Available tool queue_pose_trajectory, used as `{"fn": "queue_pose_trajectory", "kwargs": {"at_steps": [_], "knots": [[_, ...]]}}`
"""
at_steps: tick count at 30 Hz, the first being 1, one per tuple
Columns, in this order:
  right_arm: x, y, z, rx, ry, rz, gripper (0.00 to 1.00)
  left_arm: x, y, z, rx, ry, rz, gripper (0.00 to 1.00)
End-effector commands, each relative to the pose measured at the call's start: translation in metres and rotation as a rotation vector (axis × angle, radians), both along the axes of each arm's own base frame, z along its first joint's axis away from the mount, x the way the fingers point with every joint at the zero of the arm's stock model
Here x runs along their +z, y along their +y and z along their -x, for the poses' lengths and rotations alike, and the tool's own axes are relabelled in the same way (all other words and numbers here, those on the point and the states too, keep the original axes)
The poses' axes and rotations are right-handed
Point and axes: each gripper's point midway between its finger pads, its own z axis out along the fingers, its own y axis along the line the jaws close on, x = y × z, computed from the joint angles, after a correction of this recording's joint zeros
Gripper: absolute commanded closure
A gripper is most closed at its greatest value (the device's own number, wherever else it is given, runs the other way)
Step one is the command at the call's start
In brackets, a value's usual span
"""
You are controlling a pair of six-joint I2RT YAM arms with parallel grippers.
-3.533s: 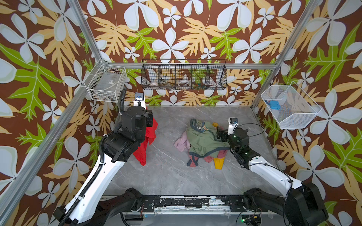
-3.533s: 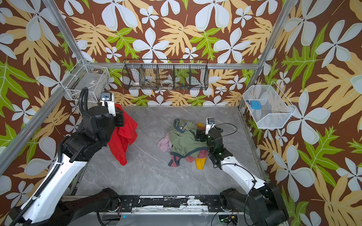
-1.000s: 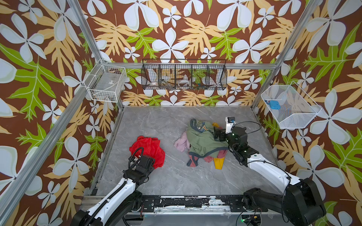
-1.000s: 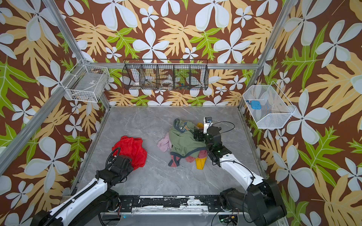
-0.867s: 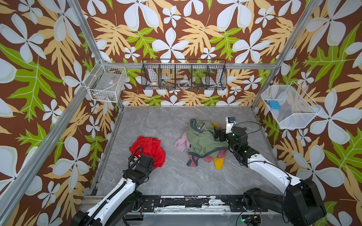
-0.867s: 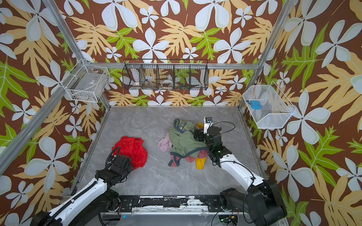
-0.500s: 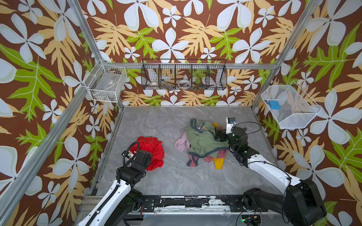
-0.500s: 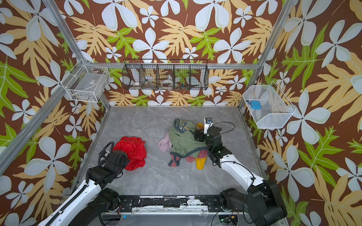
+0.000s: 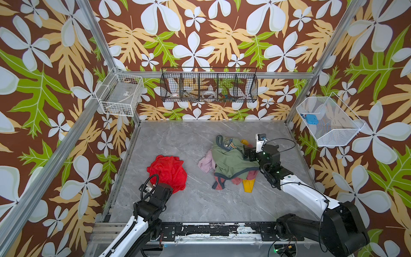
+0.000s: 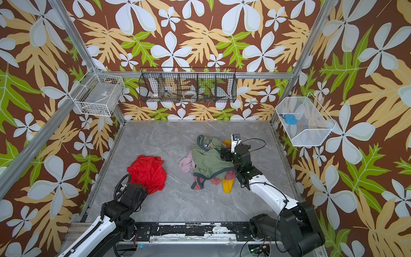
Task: Pick out a specific cloth from the pile
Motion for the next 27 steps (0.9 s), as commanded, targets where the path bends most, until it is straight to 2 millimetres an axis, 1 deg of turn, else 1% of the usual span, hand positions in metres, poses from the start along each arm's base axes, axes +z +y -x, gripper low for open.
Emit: {"fn": "queue_pose_trajectory", "kwargs": {"at_steps": [1,3,6,8,11,13,14,16,18,21,22,24,27], "knots": [[0.008,0.0,-0.002,-0.004,-0.023,0.0,0.0,0.009,0.001,0.002,-0.003,-0.028,0.011,0.26],[0.008,0.0,-0.002,-0.005,-0.023,-0.005,0.0,0.018,-0.001,-0.002,-0.015,-0.064,0.019,0.21],[0.008,0.001,-0.002,-0.003,-0.023,-0.01,0.0,0.026,-0.002,-0.005,-0.026,-0.076,0.012,0.2],[0.008,0.001,-0.003,-0.003,-0.022,-0.011,0.0,0.037,-0.003,-0.01,-0.044,-0.084,-0.013,0.2],[0.01,0.001,-0.003,-0.003,-0.027,-0.017,0.0,0.062,-0.005,-0.024,-0.088,-0.127,-0.062,0.19],[0.011,0.002,-0.003,-0.002,-0.028,-0.018,0.0,0.076,-0.006,-0.03,-0.108,-0.143,-0.09,0.16],[0.01,0.001,-0.003,-0.003,-0.027,-0.017,0.0,0.081,-0.008,-0.034,-0.127,-0.151,-0.099,0.12],[0.012,0.002,-0.002,0.001,-0.029,-0.02,0.0,0.09,-0.015,-0.041,-0.168,-0.171,-0.1,0.11],[0.013,0.005,-0.001,0.024,-0.033,-0.019,0.0,0.092,-0.021,-0.045,-0.195,-0.178,-0.092,0.1],[0.019,0.013,0.001,0.076,-0.045,-0.022,0.03,0.092,-0.028,-0.048,-0.227,-0.176,-0.081,0.1],[0.022,0.017,0.001,0.097,-0.051,-0.024,0.04,0.092,-0.029,-0.049,-0.234,-0.175,-0.08,0.07],[0.026,0.019,0.002,0.109,-0.062,-0.027,0.04,0.094,-0.027,-0.049,-0.227,-0.176,-0.088,0.07],[0.027,0.02,0.003,0.112,-0.067,-0.029,0.04,0.1,-0.018,-0.048,-0.19,-0.186,-0.123,0.07]]}}
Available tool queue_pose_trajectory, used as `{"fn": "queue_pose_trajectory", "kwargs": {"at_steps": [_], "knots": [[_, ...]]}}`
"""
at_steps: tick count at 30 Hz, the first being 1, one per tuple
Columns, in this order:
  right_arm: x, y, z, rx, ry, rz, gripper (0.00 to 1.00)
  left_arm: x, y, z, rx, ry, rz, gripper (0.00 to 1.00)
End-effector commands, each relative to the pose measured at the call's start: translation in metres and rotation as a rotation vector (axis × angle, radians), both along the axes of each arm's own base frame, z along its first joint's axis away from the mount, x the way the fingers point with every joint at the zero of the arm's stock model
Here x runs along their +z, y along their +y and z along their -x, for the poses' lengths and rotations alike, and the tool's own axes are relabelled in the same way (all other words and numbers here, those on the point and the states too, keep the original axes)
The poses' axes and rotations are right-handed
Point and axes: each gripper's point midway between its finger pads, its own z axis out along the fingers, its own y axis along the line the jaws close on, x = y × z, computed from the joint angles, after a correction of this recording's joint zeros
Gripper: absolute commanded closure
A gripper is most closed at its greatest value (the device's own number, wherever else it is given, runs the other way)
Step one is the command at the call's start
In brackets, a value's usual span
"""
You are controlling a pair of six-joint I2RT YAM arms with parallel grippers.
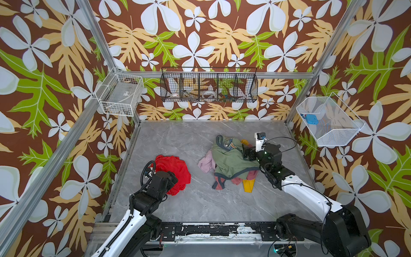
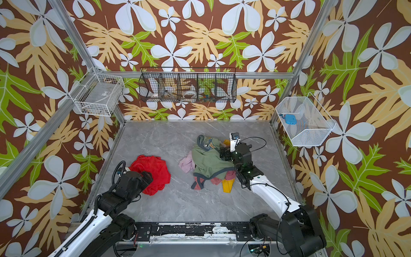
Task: Pick out a specific cloth from the pile
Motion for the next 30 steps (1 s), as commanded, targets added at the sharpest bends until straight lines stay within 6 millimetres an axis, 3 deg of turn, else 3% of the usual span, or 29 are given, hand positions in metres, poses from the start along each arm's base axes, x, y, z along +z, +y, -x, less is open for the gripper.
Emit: {"fn": "queue_pose_trajectory", "kwargs": {"at_steps": [1,8,13,17,25,30], "knots": [[0.01,0.005,0.0,0.025,-0.03,-0.009,0.04,0.011,0.01,-0.002,0.03,-0.029,-0.057,0.07],[0.012,0.01,0.0,0.051,-0.028,-0.012,0.03,0.026,0.016,-0.022,-0.019,0.019,-0.257,0.0],[0.013,0.011,-0.001,0.058,-0.026,-0.006,0.03,0.025,0.017,-0.046,-0.079,0.103,-0.432,0.0],[0.013,0.009,0.001,0.055,-0.022,0.005,0.03,-0.002,0.015,-0.053,-0.135,0.207,-0.482,0.0],[0.013,0.007,0.002,0.052,-0.02,0.022,0.03,-0.057,0.005,-0.059,-0.216,0.326,-0.404,0.0],[0.013,0.005,0.002,0.042,-0.019,0.032,0.03,-0.077,0.004,-0.064,-0.26,0.401,-0.439,0.02]]}}
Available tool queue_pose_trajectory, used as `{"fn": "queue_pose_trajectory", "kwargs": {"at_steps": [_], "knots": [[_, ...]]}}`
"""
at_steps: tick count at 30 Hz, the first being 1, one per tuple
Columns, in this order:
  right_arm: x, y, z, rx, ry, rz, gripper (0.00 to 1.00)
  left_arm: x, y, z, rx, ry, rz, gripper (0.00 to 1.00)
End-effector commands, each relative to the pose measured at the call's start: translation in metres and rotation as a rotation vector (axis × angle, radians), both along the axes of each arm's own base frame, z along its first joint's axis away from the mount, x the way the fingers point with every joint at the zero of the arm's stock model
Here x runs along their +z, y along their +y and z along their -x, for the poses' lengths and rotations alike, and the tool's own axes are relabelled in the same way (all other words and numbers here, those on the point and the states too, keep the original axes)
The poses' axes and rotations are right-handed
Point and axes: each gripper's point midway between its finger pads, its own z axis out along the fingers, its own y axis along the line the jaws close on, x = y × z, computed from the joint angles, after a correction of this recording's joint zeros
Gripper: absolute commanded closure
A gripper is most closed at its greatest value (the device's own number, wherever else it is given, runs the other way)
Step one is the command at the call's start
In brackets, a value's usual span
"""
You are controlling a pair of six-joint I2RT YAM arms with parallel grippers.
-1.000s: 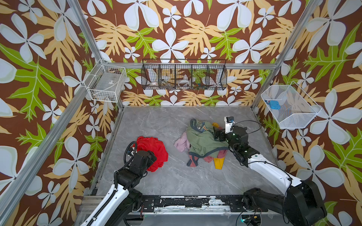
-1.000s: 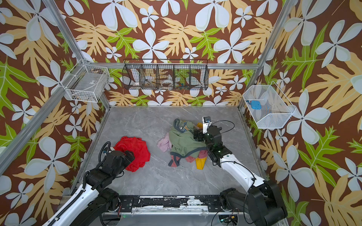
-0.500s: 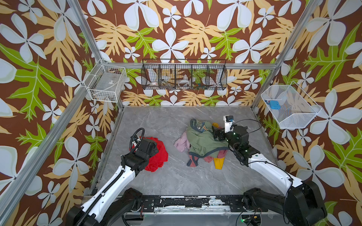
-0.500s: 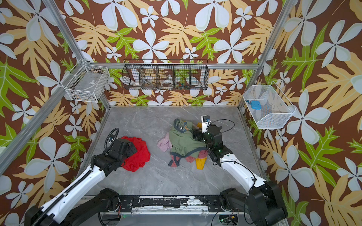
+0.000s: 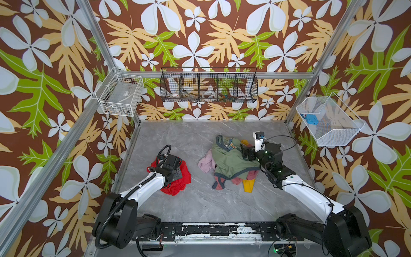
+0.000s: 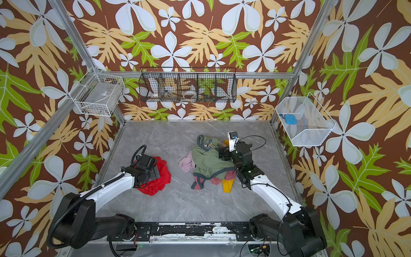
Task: Pick out a specific cloth from the pile
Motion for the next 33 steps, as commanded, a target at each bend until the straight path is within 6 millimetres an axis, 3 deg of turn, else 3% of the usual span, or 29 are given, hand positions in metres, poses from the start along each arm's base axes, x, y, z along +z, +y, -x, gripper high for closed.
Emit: {"fn": "queue_pose_trajectory", "kwargs": {"at_steps": [1,5,9,12,16,19,27,33], "knots": [[0.005,-0.004,0.0,-0.018,-0.013,0.01,0.02,-0.005,-0.005,-0.01,-0.044,0.013,0.001,0.05],[0.005,-0.006,0.001,-0.028,-0.013,0.015,0.02,-0.015,-0.011,-0.019,-0.082,0.037,0.02,0.2],[0.006,-0.009,0.003,-0.037,-0.015,0.029,0.02,-0.024,-0.01,-0.027,-0.092,0.049,0.025,0.57],[0.006,-0.012,0.004,-0.046,-0.017,0.042,0.02,-0.027,-0.012,-0.035,-0.108,0.054,0.052,0.75],[0.007,-0.015,0.007,-0.058,-0.02,0.045,0.02,-0.022,-0.014,-0.052,-0.133,0.032,0.05,0.9],[0.008,-0.017,0.008,-0.065,-0.022,0.048,0.02,-0.011,-0.013,-0.07,-0.168,0.016,0.0,0.96],[0.014,-0.021,0.01,-0.084,-0.031,0.052,0.02,0.02,0.0,-0.14,-0.234,-0.069,-0.079,1.0],[0.017,-0.028,0.015,-0.11,-0.038,0.055,0.02,0.019,-0.001,-0.177,-0.348,-0.015,-0.19,1.0]]}}
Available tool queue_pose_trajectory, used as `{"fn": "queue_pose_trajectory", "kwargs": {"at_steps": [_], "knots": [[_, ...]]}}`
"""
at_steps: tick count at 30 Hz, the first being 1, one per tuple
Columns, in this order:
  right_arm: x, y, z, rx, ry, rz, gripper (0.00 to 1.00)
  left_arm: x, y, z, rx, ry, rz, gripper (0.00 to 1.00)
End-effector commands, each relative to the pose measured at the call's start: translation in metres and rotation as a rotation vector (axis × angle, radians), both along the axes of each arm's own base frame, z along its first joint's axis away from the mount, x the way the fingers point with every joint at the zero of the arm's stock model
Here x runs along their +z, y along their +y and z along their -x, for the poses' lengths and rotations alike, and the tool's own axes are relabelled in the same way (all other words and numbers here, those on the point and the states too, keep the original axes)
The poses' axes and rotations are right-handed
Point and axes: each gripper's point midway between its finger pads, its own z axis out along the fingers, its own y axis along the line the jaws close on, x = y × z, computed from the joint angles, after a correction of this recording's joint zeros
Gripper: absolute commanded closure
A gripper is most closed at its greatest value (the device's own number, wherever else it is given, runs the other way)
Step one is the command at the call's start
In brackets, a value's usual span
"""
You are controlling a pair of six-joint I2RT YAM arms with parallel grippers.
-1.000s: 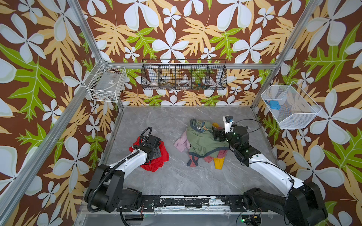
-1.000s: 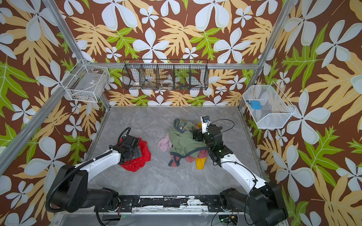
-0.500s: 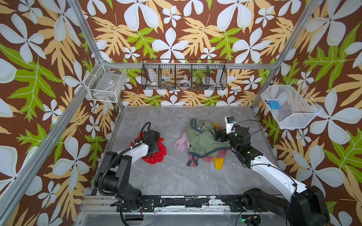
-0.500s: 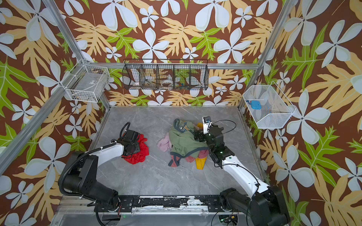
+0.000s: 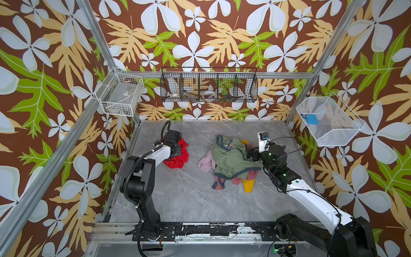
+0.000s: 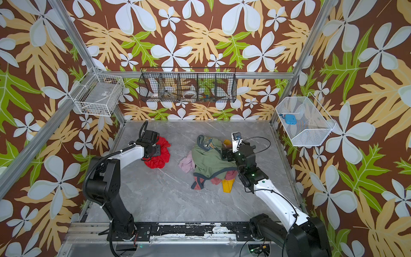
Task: Pick out a specific cloth from the pile
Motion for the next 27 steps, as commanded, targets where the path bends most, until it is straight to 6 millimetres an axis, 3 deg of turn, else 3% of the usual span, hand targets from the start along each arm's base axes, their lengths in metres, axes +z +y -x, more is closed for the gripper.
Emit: {"fn": "queue_pose_trajectory", "kwargs": {"at_steps": [1,10,19,22,26,27], "knots": [[0.001,-0.007,0.002,-0.033,-0.002,0.005,0.02,-0.003,0.007,-0.008,-0.075,0.047,-0.109,1.0],[-0.009,-0.016,0.007,-0.056,0.016,0.072,0.0,-0.036,0.014,-0.005,-0.104,0.134,-0.143,0.97],[-0.016,-0.011,0.007,-0.025,0.035,0.081,0.0,-0.03,0.012,-0.006,-0.102,0.118,-0.127,0.59],[-0.016,-0.012,0.008,-0.027,0.033,0.087,0.0,-0.026,0.019,-0.004,-0.059,0.109,-0.15,0.35],[-0.014,-0.018,0.006,-0.036,0.03,0.074,0.0,-0.01,0.021,-0.002,-0.024,0.048,-0.138,0.17],[-0.014,-0.022,0.005,-0.042,0.028,0.062,0.01,-0.004,0.023,-0.001,-0.013,0.029,-0.134,0.09]]}}
